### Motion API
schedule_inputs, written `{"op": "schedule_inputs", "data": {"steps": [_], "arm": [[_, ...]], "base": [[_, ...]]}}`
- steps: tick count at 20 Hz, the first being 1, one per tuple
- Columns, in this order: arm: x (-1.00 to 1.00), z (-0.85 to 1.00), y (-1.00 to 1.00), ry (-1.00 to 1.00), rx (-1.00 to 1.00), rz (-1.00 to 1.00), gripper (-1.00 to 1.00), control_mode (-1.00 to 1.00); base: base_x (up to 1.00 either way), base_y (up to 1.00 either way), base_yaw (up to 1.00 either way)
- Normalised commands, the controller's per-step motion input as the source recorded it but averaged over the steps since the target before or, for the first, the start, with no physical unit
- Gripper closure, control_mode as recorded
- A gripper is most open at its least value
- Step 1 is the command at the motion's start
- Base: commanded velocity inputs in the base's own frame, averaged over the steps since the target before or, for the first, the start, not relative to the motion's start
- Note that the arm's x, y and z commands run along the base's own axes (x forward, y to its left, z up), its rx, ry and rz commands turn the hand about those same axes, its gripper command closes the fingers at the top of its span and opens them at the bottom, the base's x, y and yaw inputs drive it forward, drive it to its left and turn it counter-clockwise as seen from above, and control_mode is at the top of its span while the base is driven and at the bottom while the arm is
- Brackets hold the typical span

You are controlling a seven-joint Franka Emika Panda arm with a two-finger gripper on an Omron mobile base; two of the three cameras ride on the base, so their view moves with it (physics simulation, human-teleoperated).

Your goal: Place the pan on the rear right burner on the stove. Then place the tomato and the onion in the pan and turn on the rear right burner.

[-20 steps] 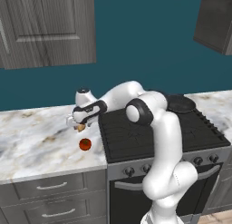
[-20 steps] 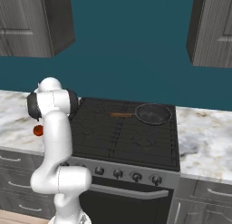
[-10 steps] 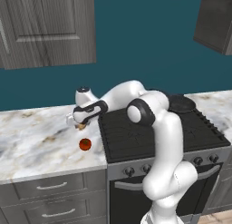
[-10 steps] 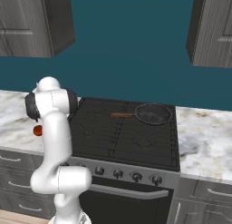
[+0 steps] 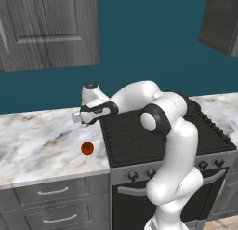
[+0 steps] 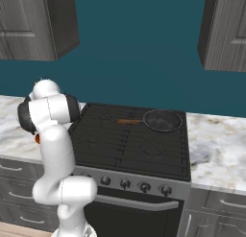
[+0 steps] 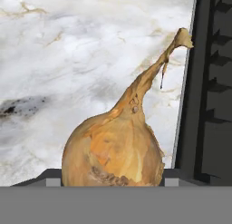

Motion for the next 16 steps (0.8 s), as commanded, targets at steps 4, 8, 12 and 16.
{"op": "schedule_inputs", "data": {"steps": [4,8,12,16], "arm": [[0.00,0.56,-0.37,0.00,0.01,-0.01,1.00,-1.00],[0.02,0.43,-0.49,0.00,0.00,-0.03,1.00,-1.00],[0.11,0.28,-0.58,0.00,0.00,-0.05,1.00,-1.00],[0.14,0.17,-0.65,0.00,0.00,-0.05,1.00,-1.00]], "base": [[0.00,0.00,0.00],[0.00,0.00,0.00],[0.00,0.00,0.00],[0.00,0.00,0.00]]}}
